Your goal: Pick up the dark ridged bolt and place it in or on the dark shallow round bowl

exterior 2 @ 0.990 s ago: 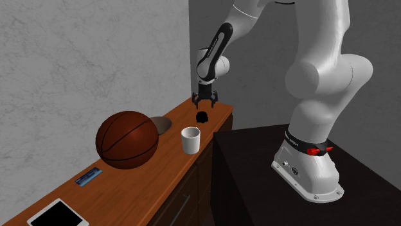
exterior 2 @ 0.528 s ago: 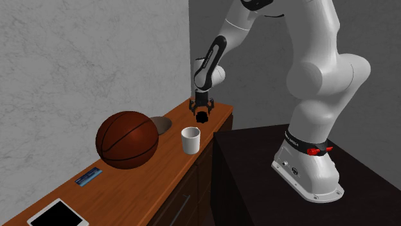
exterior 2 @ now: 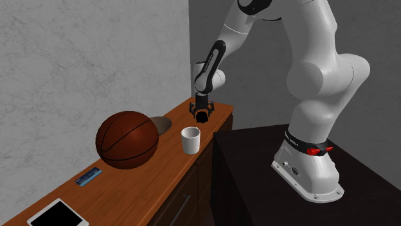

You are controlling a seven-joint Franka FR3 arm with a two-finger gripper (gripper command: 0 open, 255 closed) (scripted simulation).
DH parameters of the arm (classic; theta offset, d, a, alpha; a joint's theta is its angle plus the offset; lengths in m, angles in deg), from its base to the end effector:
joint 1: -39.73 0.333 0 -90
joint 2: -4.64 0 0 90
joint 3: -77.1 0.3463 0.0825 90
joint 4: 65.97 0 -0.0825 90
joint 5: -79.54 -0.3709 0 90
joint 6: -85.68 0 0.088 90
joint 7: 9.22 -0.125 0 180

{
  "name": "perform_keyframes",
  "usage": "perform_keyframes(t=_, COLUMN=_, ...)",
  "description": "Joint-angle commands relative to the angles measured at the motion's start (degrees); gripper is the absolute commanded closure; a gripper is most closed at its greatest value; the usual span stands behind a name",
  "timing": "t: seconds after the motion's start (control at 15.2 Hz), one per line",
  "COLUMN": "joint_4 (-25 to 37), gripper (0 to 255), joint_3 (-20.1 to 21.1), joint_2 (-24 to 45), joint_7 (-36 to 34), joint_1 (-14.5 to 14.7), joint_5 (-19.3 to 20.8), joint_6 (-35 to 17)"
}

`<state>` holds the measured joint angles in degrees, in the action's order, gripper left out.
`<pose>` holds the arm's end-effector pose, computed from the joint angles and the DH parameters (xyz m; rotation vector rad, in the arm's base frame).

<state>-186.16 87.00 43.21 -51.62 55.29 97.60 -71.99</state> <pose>0.5167 0.2599 0.1158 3.1336 -0.0635 0.0150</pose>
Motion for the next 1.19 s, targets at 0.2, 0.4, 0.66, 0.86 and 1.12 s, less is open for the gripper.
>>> perform_keyframes(t=0.2, joint_4=0.0, gripper=255, joint_3=0.0, joint_2=0.0, joint_7=0.0, joint_1=0.0, joint_5=0.0, joint_6=0.0)
perform_keyframes(t=0.4, joint_4=0.0, gripper=255, joint_3=0.0, joint_2=0.0, joint_7=0.0, joint_1=0.0, joint_5=0.0, joint_6=0.0)
perform_keyframes(t=0.66, joint_4=0.0, gripper=255, joint_3=0.0, joint_2=0.0, joint_7=0.0, joint_1=0.0, joint_5=0.0, joint_6=0.0)
perform_keyframes(t=0.86, joint_4=-0.6, gripper=255, joint_3=0.5, joint_2=-1.5, joint_7=0.3, joint_1=-0.4, joint_5=-0.4, joint_6=0.9)
perform_keyframes(t=1.12, joint_4=-1.7, gripper=255, joint_3=1.6, joint_2=-4.5, joint_7=1.0, joint_1=-1.3, joint_5=-1.3, joint_6=2.9)
